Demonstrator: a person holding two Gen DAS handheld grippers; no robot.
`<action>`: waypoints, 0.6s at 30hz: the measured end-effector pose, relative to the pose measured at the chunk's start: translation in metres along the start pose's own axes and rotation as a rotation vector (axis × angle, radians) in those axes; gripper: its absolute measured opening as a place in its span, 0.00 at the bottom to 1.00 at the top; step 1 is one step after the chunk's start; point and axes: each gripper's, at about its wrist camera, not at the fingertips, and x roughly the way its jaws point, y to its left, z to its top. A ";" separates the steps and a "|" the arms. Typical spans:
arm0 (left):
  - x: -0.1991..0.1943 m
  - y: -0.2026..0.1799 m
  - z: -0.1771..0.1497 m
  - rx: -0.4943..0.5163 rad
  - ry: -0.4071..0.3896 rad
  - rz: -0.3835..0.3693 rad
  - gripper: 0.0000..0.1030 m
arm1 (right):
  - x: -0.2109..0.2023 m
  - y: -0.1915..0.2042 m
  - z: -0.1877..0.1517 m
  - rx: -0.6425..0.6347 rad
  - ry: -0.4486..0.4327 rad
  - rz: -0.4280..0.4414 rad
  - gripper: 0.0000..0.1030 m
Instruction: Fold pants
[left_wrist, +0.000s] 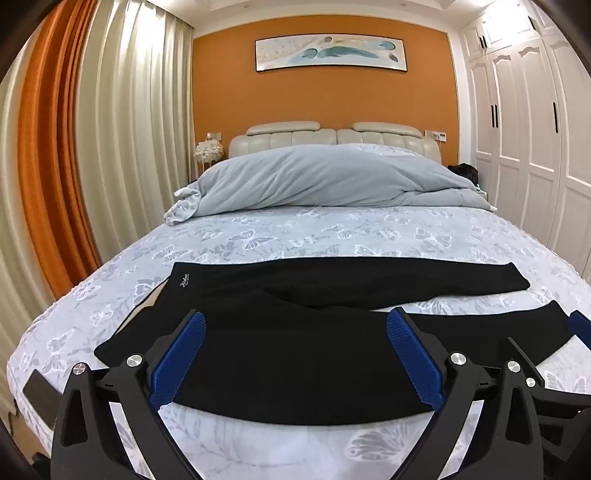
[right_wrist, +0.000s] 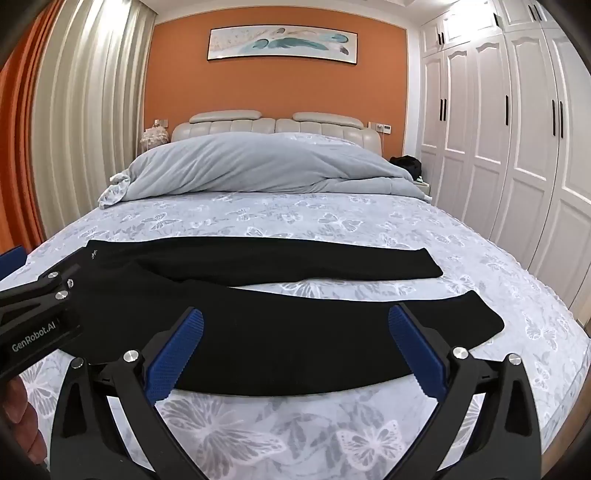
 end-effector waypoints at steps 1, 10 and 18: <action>0.001 0.000 0.000 0.000 0.003 0.000 0.94 | 0.000 0.000 0.000 0.003 0.008 0.005 0.96; 0.008 0.015 0.006 -0.020 0.035 -0.015 0.94 | 0.005 0.008 -0.001 0.019 0.014 0.013 0.96; 0.025 0.009 -0.009 -0.010 0.107 -0.003 0.94 | 0.015 0.017 -0.003 0.014 0.068 0.039 0.96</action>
